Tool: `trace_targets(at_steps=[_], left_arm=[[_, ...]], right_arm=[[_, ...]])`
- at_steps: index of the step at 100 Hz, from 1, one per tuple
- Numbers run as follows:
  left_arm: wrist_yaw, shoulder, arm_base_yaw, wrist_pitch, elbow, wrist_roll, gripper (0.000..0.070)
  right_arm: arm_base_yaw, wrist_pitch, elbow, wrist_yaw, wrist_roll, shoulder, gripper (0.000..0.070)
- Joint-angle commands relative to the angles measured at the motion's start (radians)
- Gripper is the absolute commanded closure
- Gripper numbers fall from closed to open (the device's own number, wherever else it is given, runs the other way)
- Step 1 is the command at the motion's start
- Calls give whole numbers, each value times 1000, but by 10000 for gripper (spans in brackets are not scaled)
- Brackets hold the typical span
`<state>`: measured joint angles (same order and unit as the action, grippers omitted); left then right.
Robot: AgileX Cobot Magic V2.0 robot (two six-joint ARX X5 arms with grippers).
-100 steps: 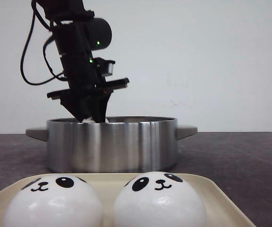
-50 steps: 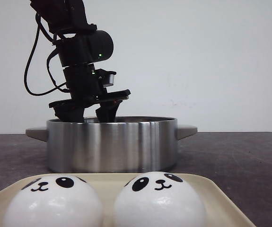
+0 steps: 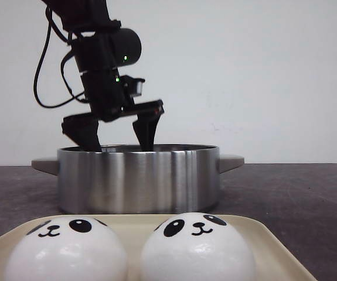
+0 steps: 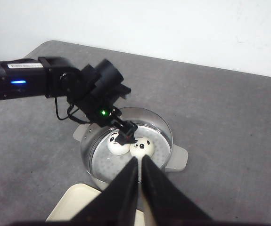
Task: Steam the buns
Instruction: 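Open the left gripper and withdraw it from the pot, then lower the right gripper onto the nearer bun beside it and grasp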
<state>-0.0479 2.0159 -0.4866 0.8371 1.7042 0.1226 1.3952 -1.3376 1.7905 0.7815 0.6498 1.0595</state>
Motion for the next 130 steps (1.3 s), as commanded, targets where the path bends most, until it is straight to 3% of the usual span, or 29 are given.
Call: trace_targets(at_steps=[1,34,54,71,82,88,99,103,130], left_arm=[[0,6,-6,8,63,15,0],[34,-347,-64,-22,96,72,0],[44,-613,-95,5,96,74,0],[67,-778,-111,85,94,72,0],[113,-861,-116,166,89,61,0],[131,-905,-116,203,79,61,0],[131,-985,-116,262,64,51,0],[131,-1010,-116,283,63,46,0],[132,-1147,-116,382,61,49,0]], right_arm=[[18,-35,16,3,33,19,698],[7,-84,-19,-42,98,76,697],[-42,-79,-186,-90,179,97,697],[-117,73,-467,-262,203,97,697],[-168,317,-665,-486,203,98,694],[-183,428,-736,-584,222,100,606],[-184,523,-805,-647,272,109,227],[-183,524,-809,-653,278,113,143],[-173,515,-809,-807,285,174,122]])
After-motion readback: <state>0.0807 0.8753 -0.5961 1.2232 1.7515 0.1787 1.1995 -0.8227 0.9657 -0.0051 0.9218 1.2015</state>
